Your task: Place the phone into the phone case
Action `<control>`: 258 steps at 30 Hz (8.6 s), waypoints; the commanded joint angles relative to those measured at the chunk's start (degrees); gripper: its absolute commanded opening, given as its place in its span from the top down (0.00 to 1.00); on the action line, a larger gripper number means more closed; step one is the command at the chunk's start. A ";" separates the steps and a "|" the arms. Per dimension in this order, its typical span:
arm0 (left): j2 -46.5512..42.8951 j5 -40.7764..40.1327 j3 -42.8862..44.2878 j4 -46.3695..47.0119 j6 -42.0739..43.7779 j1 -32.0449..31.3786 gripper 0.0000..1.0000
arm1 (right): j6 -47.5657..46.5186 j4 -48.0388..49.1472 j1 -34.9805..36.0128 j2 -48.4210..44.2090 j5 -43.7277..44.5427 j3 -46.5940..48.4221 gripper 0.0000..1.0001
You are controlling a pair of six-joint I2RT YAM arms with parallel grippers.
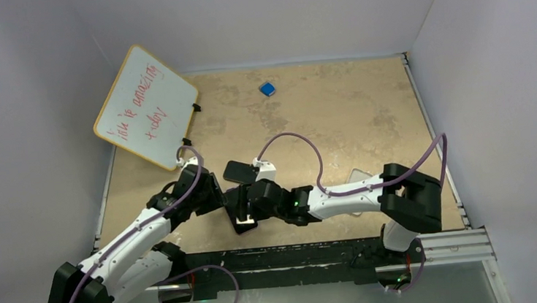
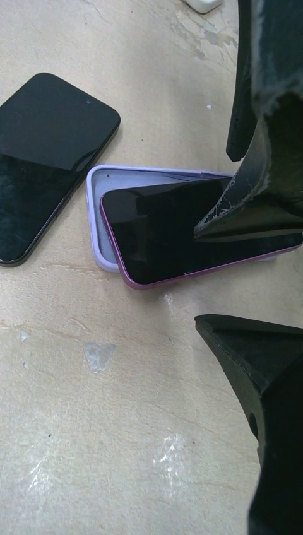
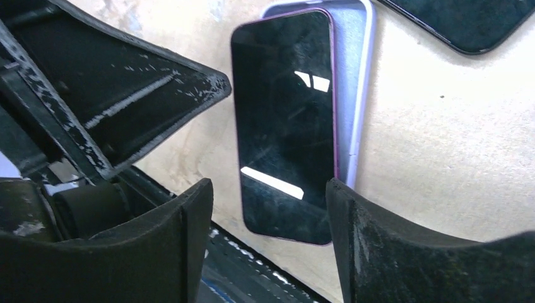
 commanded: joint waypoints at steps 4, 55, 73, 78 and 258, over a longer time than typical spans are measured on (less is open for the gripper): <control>2.66 2.89 -1.68 6.43 0.76 -0.10 0.54 | -3.83 -1.56 -0.67 -2.19 0.54 -1.26 0.41; 7.39 11.94 2.36 6.74 5.84 -0.11 0.59 | -13.61 7.86 -13.56 1.75 -17.75 -6.54 0.56; 8.36 21.08 -6.87 15.08 2.44 -0.04 0.88 | 0.03 25.72 -9.45 4.69 -24.46 -13.74 0.45; 7.06 24.60 -9.02 18.97 -0.02 -0.11 0.93 | 3.35 38.30 -9.49 1.96 -25.91 -17.48 0.45; -20.23 32.22 -3.23 30.01 -14.15 -0.02 0.75 | 29.91 77.23 -19.28 -14.48 -23.74 -33.54 0.92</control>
